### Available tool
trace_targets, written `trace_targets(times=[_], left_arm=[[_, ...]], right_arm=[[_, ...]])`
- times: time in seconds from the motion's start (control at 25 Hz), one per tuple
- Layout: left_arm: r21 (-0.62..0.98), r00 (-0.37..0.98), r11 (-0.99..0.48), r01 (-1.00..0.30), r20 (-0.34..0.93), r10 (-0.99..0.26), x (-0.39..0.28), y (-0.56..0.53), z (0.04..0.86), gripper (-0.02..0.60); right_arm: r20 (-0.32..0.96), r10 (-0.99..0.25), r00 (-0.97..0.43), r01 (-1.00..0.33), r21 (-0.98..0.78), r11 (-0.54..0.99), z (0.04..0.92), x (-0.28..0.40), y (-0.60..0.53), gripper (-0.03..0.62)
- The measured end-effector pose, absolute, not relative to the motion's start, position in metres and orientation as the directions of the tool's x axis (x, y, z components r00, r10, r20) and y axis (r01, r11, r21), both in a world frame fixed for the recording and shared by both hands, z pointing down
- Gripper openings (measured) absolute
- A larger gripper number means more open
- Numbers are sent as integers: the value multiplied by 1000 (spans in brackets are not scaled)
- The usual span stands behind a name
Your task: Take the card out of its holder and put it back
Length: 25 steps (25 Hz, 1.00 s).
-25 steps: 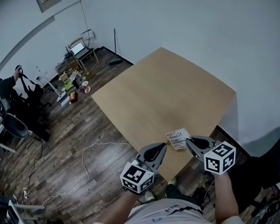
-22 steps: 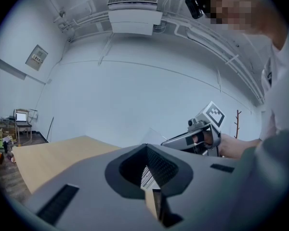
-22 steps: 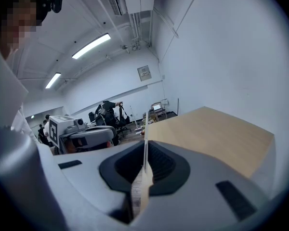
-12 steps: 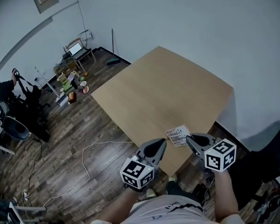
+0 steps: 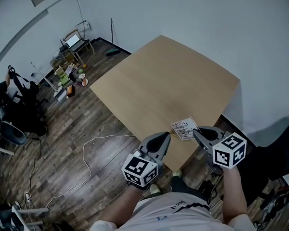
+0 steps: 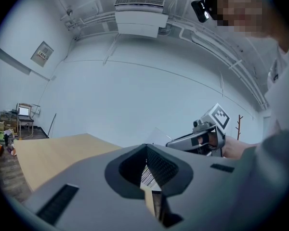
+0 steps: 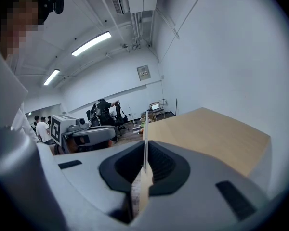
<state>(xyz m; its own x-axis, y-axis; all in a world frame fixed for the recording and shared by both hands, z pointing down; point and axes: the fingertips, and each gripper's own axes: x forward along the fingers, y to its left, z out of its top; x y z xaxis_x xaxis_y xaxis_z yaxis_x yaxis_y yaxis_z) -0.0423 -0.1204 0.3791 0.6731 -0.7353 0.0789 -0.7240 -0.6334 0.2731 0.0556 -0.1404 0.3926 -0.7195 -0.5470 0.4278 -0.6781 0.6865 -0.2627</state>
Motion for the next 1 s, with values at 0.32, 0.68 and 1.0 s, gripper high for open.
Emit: trace_targets(times=[0.32,0.68,1.0], left_arm=[[290,658,-611,-737,98,-747,-42,-135,378,12],[296,606,-552,-779,132,-784,-30,-173,441,12],[310,559,-494,-812,173,-811,-30,-194,478,12]], right_arm=[[501,-486,-716,-652,-231,722,399,61,-159,28],[584,-385,-715,-576,-180,797,483,73,-194,28],[621,-315,-718,-518,-174,838,539,70,-215,28]])
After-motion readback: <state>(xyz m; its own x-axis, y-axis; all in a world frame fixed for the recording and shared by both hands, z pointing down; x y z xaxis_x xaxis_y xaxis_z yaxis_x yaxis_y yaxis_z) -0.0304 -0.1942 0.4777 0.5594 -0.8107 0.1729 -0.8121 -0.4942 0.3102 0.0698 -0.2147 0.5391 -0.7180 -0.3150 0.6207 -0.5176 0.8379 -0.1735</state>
